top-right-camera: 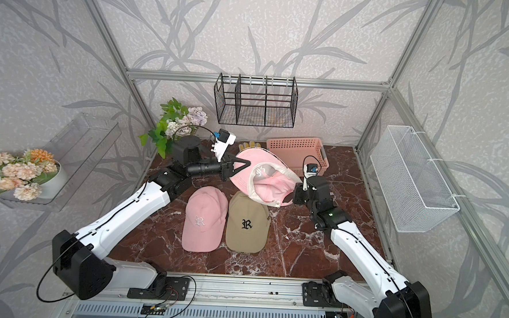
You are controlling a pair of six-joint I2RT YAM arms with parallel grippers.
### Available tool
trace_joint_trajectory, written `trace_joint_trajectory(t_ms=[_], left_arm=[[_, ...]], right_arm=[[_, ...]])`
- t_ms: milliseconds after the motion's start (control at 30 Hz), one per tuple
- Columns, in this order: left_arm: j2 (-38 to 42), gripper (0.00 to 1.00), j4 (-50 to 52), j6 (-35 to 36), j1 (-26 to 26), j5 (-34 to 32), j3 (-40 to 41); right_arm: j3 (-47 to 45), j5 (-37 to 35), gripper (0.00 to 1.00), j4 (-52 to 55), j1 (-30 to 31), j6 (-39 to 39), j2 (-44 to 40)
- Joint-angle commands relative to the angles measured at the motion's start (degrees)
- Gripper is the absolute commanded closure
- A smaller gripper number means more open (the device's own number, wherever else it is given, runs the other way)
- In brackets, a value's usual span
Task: Turn the baseball cap inside out
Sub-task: Turn over the baseball cap.
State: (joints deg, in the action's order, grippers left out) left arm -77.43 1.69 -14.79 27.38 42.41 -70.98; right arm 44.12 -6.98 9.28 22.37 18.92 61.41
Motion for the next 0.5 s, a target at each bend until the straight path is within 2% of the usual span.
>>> trace_joint_trajectory(t_ms=[0, 133, 233, 333, 467], left_arm=[[1.74, 1.0, -10.68, -3.82, -0.48, -2.91, -2.3], [1.41, 1.0, -15.17, -8.9, -0.48, -5.36, 1.01], [0.48, 1.0, -16.33, -12.62, -0.48, -6.3, 2.14], [-0.32, 1.0, -17.16, -16.97, -0.48, -7.04, 3.12], [-0.86, 1.0, -15.59, -23.22, -0.5, -9.87, 3.05]], right_arm=[[0.3, -4.1, 0.76, 8.77, -0.78, 0.37, 0.77], [1.4, 2.98, 0.57, 6.91, -0.76, -6.32, -2.23], [0.16, 5.42, 0.44, 3.03, -0.58, -10.75, -6.5], [-1.86, 5.95, 0.38, -1.41, -0.31, -16.01, -10.44], [-3.69, 4.65, 0.36, -4.27, 0.15, -21.83, -13.32]])
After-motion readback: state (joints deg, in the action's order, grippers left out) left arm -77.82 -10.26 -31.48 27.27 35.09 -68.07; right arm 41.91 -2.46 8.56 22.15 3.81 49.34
